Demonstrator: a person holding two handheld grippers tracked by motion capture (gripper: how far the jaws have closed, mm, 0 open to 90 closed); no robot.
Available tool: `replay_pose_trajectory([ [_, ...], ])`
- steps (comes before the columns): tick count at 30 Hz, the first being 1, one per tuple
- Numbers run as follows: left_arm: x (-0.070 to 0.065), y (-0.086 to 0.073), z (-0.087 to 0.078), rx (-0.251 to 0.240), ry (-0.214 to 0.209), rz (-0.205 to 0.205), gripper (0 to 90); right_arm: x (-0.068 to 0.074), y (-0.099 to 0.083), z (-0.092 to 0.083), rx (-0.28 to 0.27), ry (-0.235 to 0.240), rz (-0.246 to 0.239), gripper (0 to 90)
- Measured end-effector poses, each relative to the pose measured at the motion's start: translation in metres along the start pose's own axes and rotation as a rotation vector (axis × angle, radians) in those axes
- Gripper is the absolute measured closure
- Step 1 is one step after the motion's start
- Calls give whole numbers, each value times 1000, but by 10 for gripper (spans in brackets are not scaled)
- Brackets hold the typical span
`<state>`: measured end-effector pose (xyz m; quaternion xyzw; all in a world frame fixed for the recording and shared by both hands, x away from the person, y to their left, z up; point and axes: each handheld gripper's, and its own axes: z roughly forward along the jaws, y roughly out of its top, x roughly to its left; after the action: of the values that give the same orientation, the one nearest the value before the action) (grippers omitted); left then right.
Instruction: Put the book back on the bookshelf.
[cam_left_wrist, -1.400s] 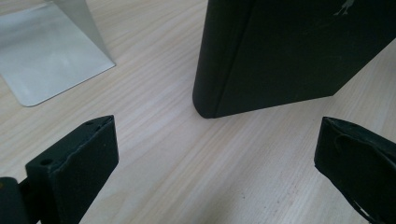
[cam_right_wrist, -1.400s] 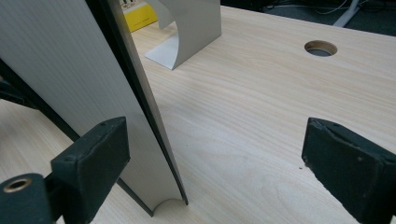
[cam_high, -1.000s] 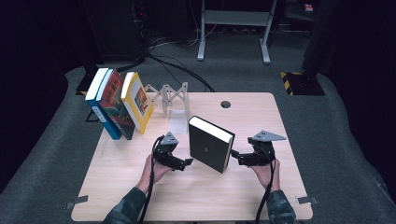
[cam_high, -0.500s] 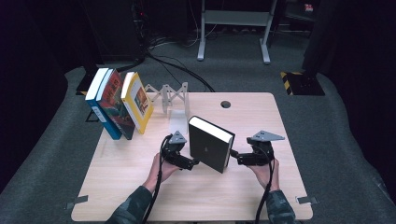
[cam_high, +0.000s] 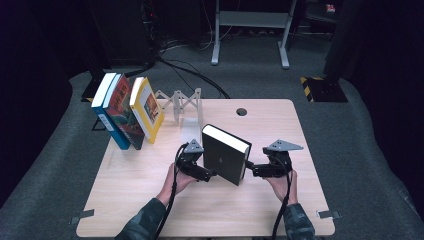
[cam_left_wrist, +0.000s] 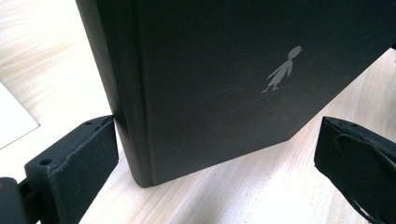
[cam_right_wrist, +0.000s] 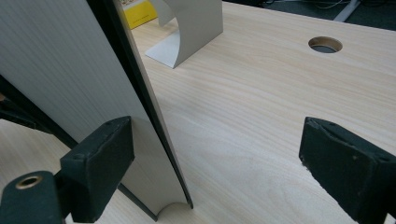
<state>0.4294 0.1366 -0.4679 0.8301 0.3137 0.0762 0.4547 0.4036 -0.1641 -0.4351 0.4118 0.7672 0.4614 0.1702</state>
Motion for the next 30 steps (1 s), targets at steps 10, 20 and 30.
replay_pose_trajectory([
  [10,-4,-3,-3,4,-8,16,0,-4,2,1,2,13,-4,120],
  [20,-2,-6,-4,-24,19,18,15,-6,2,1,5,19,-4,122],
  [30,2,2,2,-35,4,4,8,-4,1,2,10,16,-8,113],
])
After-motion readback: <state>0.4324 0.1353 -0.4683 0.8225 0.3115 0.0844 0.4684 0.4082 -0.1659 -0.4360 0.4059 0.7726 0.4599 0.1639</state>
